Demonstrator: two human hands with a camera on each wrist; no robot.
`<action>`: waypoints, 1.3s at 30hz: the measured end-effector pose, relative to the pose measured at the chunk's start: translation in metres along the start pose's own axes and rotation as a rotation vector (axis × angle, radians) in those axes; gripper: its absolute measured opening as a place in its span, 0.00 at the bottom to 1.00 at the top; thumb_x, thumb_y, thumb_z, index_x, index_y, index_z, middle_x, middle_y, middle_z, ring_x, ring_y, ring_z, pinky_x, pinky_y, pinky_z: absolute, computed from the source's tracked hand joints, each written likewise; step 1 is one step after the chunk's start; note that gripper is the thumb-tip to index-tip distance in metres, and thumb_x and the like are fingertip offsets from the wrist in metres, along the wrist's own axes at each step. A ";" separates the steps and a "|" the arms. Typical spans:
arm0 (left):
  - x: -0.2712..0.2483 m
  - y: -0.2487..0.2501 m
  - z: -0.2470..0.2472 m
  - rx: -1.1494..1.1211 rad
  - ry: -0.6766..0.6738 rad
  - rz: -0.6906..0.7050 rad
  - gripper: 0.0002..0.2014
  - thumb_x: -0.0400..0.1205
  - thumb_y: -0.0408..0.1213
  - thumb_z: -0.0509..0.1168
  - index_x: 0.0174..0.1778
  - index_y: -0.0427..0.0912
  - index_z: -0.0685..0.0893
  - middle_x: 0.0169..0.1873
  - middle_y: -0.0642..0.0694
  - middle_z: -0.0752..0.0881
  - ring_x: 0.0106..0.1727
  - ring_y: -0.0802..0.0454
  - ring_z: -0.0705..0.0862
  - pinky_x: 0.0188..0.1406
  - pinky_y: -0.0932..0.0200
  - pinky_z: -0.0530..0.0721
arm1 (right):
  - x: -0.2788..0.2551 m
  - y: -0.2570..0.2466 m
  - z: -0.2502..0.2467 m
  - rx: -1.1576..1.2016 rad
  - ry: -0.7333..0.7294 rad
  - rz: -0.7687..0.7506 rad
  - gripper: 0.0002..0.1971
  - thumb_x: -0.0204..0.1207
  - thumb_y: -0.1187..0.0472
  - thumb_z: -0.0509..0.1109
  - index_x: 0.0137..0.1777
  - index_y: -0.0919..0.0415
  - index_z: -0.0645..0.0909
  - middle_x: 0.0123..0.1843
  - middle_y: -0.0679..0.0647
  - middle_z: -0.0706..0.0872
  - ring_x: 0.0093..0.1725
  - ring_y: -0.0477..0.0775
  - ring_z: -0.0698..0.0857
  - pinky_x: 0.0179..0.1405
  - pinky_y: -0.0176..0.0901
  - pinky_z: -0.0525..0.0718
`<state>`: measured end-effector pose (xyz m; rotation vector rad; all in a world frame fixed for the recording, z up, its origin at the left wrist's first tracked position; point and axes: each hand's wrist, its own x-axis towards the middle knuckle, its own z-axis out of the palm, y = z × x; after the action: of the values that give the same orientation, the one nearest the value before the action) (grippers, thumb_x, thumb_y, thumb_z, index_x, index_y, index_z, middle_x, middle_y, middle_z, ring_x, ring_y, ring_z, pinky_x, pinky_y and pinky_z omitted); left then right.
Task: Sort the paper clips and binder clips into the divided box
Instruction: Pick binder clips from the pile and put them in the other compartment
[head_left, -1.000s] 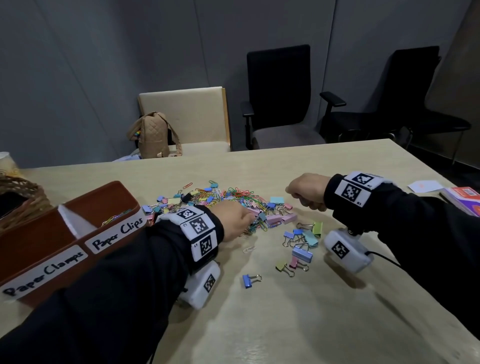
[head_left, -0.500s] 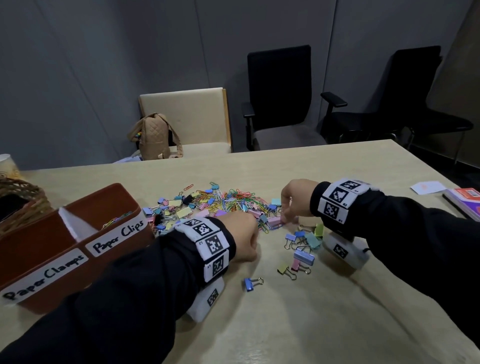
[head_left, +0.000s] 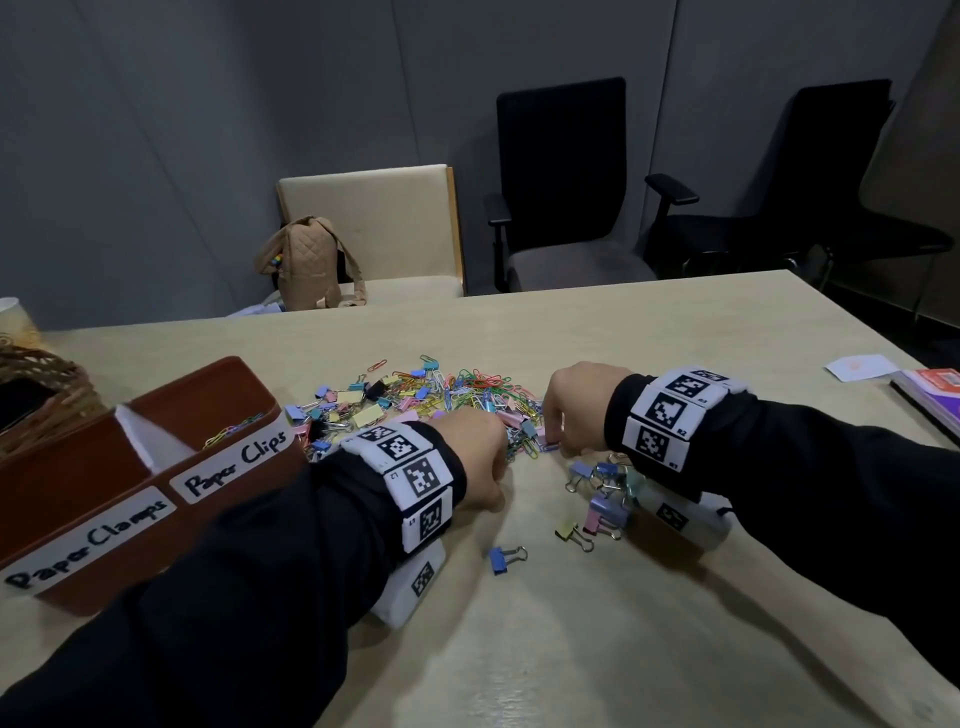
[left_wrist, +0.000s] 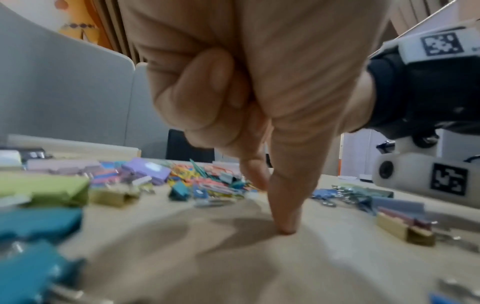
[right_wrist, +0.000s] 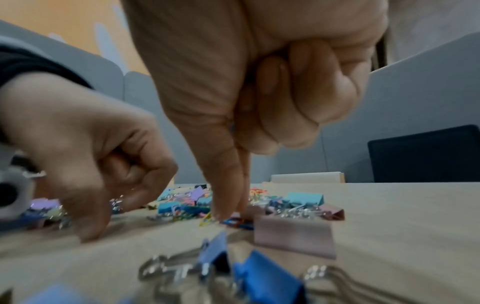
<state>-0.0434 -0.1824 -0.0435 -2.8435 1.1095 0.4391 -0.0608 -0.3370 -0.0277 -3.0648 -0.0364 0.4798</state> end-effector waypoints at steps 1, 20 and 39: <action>-0.001 -0.002 0.000 -0.005 0.002 -0.003 0.11 0.71 0.45 0.76 0.45 0.44 0.90 0.43 0.49 0.88 0.45 0.49 0.85 0.37 0.60 0.79 | 0.001 -0.001 0.001 -0.021 0.009 0.002 0.08 0.68 0.61 0.78 0.47 0.51 0.90 0.44 0.50 0.91 0.44 0.52 0.88 0.42 0.42 0.86; -0.003 -0.021 -0.008 0.025 0.046 -0.037 0.06 0.75 0.41 0.72 0.47 0.50 0.91 0.49 0.54 0.88 0.53 0.53 0.85 0.49 0.57 0.85 | 0.004 -0.003 0.003 -0.177 -0.013 -0.044 0.08 0.74 0.64 0.69 0.48 0.60 0.89 0.47 0.56 0.91 0.40 0.56 0.84 0.38 0.44 0.81; 0.001 -0.014 0.005 0.001 -0.106 -0.126 0.14 0.78 0.41 0.61 0.27 0.43 0.71 0.25 0.47 0.71 0.31 0.47 0.72 0.32 0.56 0.73 | 0.008 -0.020 0.011 -0.254 -0.134 -0.029 0.13 0.73 0.60 0.71 0.29 0.60 0.74 0.27 0.52 0.74 0.26 0.52 0.73 0.26 0.40 0.74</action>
<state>-0.0347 -0.1720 -0.0493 -2.8311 0.9070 0.5719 -0.0565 -0.3167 -0.0400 -3.2659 -0.1576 0.7319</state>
